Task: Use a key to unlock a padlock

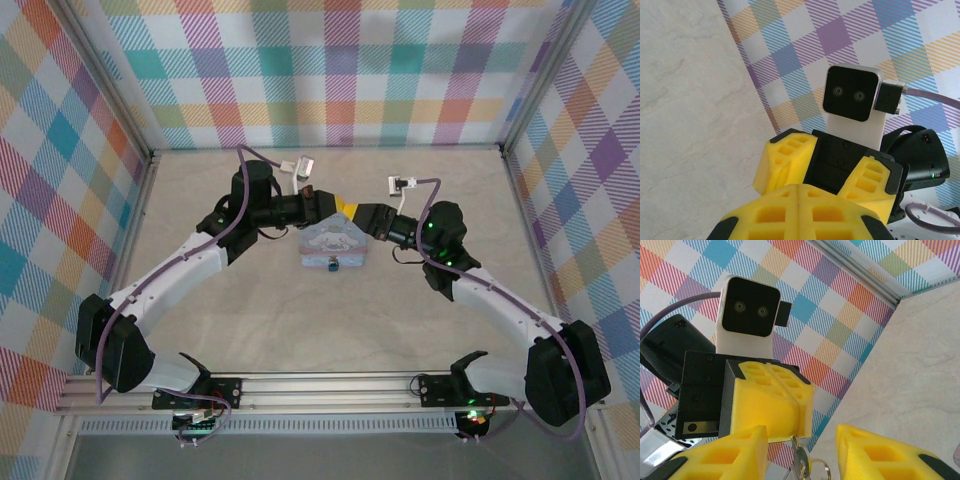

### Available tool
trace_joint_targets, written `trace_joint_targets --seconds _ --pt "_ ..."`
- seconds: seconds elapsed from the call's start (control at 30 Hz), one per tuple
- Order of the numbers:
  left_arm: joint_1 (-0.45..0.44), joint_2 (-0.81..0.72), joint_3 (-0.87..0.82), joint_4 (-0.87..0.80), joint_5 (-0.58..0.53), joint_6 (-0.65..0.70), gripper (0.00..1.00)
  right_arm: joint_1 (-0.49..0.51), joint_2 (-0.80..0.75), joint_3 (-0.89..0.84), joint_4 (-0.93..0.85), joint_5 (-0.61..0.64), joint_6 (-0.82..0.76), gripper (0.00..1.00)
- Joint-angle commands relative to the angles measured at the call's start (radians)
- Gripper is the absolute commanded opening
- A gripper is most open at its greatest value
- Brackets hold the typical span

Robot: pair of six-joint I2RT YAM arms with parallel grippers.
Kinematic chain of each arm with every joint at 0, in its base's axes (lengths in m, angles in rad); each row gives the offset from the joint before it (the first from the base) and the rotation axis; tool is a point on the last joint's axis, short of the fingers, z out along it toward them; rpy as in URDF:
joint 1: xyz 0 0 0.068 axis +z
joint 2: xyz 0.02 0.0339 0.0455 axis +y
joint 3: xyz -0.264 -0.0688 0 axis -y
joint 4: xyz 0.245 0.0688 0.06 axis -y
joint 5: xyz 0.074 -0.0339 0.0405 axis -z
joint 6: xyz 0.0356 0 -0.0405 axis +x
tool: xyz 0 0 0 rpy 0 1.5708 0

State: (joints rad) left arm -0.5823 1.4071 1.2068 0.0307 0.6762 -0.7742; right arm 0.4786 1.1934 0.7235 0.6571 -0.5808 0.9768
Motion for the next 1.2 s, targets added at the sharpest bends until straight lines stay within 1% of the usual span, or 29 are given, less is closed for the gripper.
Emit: trace_joint_targets --seconds 0.0,0.33,0.53,0.63,0.8,0.83,0.9,1.0,1.07,1.17 --pt "-0.007 -0.029 -0.013 0.026 -0.011 -0.002 0.0 0.006 -0.01 0.016 0.022 -0.016 -0.008 0.4" --pt "-0.004 -0.038 -0.012 0.017 -0.02 0.005 0.0 0.006 -0.043 -0.001 -0.011 -0.004 -0.024 0.41" --pt "-0.001 -0.045 -0.015 0.014 -0.023 0.008 0.0 0.006 -0.045 0.001 -0.01 -0.02 -0.025 0.37" --pt "-0.001 -0.046 -0.014 0.014 -0.026 0.008 0.0 0.006 -0.038 -0.001 -0.004 -0.026 -0.018 0.33" --pt "-0.001 -0.045 -0.015 0.019 -0.024 0.005 0.0 0.006 -0.029 0.003 -0.012 -0.037 -0.019 0.31" --pt "-0.001 -0.045 -0.015 0.02 -0.024 0.004 0.0 0.006 -0.028 0.004 -0.016 -0.038 -0.022 0.29" --pt "-0.001 -0.045 -0.015 0.02 -0.026 0.004 0.0 0.006 -0.025 0.004 -0.016 -0.039 -0.021 0.29" --pt "-0.001 -0.046 -0.015 0.024 -0.023 0.001 0.0 0.006 -0.02 0.004 -0.019 -0.037 -0.023 0.34" --pt "-0.001 -0.048 -0.016 0.028 -0.021 0.0 0.0 0.006 -0.02 0.001 -0.019 -0.037 -0.022 0.3" --pt "-0.001 -0.05 -0.016 0.029 -0.023 0.0 0.0 0.006 -0.02 0.004 -0.019 -0.039 -0.027 0.29"
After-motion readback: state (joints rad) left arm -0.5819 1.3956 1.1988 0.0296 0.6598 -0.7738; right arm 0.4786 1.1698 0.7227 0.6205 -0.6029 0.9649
